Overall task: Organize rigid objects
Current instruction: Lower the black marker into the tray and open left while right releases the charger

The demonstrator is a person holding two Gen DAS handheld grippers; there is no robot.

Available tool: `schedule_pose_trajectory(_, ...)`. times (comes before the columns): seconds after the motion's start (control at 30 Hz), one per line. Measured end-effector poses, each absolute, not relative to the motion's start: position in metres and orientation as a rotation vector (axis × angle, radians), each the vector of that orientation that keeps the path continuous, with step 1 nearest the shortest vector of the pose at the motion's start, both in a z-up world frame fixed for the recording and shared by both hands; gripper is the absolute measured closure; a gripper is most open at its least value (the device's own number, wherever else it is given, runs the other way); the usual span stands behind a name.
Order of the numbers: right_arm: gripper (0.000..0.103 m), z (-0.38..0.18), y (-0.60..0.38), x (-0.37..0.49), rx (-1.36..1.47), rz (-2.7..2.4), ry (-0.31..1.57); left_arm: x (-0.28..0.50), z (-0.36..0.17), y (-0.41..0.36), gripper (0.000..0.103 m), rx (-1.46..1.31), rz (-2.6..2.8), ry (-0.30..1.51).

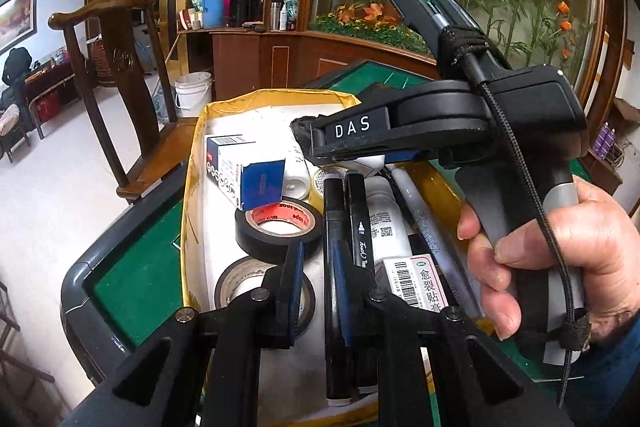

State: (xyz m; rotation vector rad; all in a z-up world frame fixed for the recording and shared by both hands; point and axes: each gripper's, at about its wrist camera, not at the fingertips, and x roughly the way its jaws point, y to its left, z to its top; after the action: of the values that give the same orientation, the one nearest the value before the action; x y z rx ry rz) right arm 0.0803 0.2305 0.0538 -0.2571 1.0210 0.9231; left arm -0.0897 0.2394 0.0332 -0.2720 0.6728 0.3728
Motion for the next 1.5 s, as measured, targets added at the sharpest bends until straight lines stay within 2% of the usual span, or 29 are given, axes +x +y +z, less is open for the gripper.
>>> schedule_pose_trajectory(1.5, 0.046, 0.048, 0.249, 0.078, -0.37, 0.884, 1.029, -0.087, 0.033, 0.22, 0.086, -0.198, 0.411, 0.676)
